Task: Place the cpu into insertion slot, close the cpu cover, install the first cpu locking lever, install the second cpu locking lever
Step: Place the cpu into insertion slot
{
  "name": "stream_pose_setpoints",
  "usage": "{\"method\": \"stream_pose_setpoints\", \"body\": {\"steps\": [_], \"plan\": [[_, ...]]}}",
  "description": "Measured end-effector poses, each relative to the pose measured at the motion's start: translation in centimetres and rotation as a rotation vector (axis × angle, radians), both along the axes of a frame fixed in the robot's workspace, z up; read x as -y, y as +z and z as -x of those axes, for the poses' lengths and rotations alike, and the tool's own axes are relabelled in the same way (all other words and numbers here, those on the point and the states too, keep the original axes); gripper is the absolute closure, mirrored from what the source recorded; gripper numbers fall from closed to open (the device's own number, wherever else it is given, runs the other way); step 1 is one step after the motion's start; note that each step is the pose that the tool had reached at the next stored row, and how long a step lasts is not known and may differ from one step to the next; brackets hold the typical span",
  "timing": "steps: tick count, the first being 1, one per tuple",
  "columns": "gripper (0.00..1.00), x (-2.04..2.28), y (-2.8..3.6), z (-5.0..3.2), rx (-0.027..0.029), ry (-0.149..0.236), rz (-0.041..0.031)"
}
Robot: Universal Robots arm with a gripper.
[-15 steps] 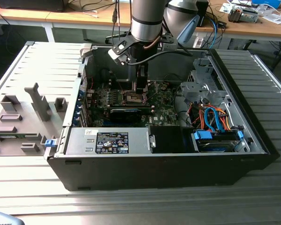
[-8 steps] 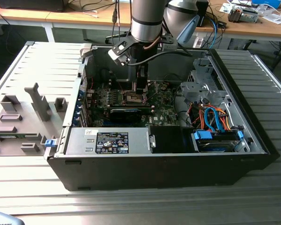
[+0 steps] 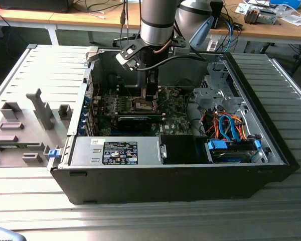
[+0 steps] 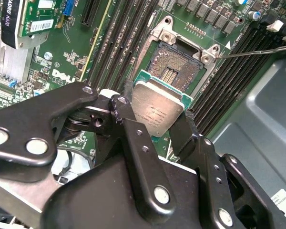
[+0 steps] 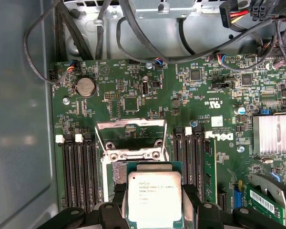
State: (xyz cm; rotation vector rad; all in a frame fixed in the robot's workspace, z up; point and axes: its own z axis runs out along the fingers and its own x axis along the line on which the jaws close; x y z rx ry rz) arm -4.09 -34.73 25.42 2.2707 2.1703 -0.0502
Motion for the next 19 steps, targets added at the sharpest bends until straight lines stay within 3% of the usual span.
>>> {"method": "stream_pose_setpoints", "body": {"steps": [10, 12, 19], "plan": [[0.45, 0.0, -0.02, 0.0, 0.0, 0.001, 0.0031], [0.45, 0.0, -0.04, 0.0, 0.0, 0.001, 0.0085], [0.45, 0.0, -0.11, 0.0, 0.0, 0.001, 0.0084]]}}
